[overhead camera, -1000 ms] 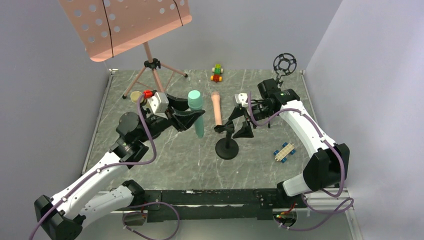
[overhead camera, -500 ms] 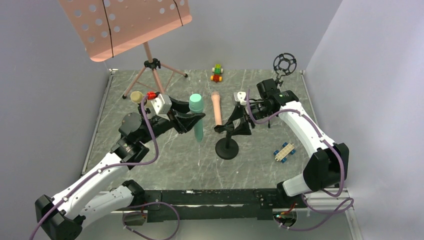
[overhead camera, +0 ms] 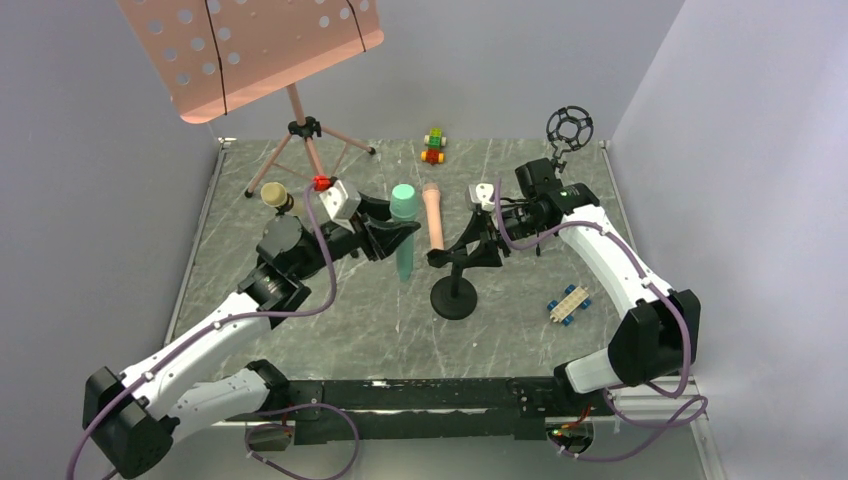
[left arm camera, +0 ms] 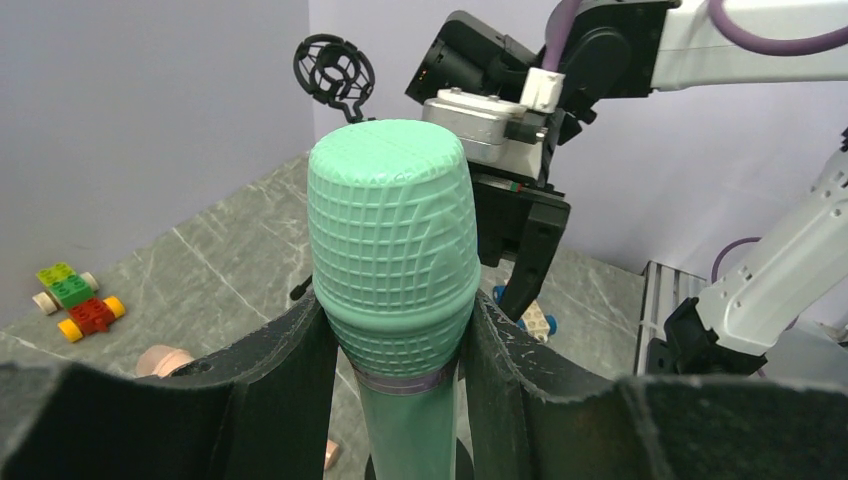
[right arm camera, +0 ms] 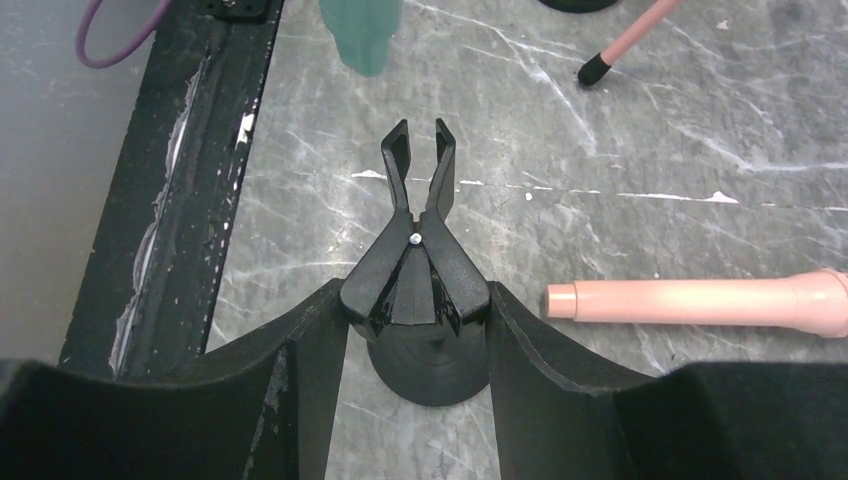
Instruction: Attach the microphones to the stand
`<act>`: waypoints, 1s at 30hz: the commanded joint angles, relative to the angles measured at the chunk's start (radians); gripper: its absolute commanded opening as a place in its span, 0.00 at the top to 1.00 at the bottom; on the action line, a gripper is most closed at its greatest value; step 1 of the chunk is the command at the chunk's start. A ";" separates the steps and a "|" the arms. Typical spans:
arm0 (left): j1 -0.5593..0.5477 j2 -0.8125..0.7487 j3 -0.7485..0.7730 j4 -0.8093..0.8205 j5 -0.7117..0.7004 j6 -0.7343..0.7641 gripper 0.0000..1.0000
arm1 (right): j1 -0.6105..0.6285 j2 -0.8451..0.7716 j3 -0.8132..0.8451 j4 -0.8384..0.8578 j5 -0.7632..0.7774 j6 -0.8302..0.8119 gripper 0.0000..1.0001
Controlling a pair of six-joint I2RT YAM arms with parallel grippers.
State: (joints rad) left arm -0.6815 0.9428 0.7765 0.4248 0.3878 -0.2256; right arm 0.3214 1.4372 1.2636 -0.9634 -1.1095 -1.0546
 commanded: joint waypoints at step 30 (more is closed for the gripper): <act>-0.003 -0.012 0.030 0.081 0.010 0.015 0.98 | 0.024 0.015 0.028 -0.011 -0.020 -0.034 0.22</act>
State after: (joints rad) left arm -0.6815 0.9581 0.8200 0.4854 0.3950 -0.2222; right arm 0.3336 1.4384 1.2556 -0.9718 -1.1095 -1.0813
